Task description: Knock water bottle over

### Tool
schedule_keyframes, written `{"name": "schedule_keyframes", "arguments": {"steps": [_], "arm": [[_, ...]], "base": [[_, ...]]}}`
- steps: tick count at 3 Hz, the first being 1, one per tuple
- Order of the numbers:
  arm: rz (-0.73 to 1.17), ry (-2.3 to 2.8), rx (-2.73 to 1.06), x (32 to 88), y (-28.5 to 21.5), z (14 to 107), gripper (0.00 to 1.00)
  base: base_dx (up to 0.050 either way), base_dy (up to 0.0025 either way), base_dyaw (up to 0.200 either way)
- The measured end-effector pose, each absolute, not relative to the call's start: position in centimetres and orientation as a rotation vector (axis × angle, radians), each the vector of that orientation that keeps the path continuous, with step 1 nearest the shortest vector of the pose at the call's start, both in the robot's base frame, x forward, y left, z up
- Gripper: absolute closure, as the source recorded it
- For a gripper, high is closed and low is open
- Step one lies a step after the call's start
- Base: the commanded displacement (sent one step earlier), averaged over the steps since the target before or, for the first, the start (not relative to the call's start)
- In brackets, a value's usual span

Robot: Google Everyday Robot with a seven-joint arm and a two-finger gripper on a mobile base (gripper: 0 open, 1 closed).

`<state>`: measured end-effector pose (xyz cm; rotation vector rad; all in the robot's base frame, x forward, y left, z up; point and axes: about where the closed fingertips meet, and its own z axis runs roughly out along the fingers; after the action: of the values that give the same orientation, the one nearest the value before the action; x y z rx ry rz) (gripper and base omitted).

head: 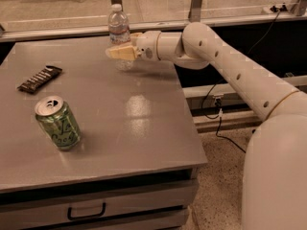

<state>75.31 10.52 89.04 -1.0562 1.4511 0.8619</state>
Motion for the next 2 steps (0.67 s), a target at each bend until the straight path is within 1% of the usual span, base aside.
{"name": "schedule_keyframes", "arguments": {"steps": [1,2], "arm": [[0.86,1.44,-1.078,75.2,10.1,89.5,0.64],[0.788,1.411,-1.198,74.4,9.6,91.9,0.87]], "base": [[0.0,0.0,0.0],[0.0,0.0,0.0]]}}
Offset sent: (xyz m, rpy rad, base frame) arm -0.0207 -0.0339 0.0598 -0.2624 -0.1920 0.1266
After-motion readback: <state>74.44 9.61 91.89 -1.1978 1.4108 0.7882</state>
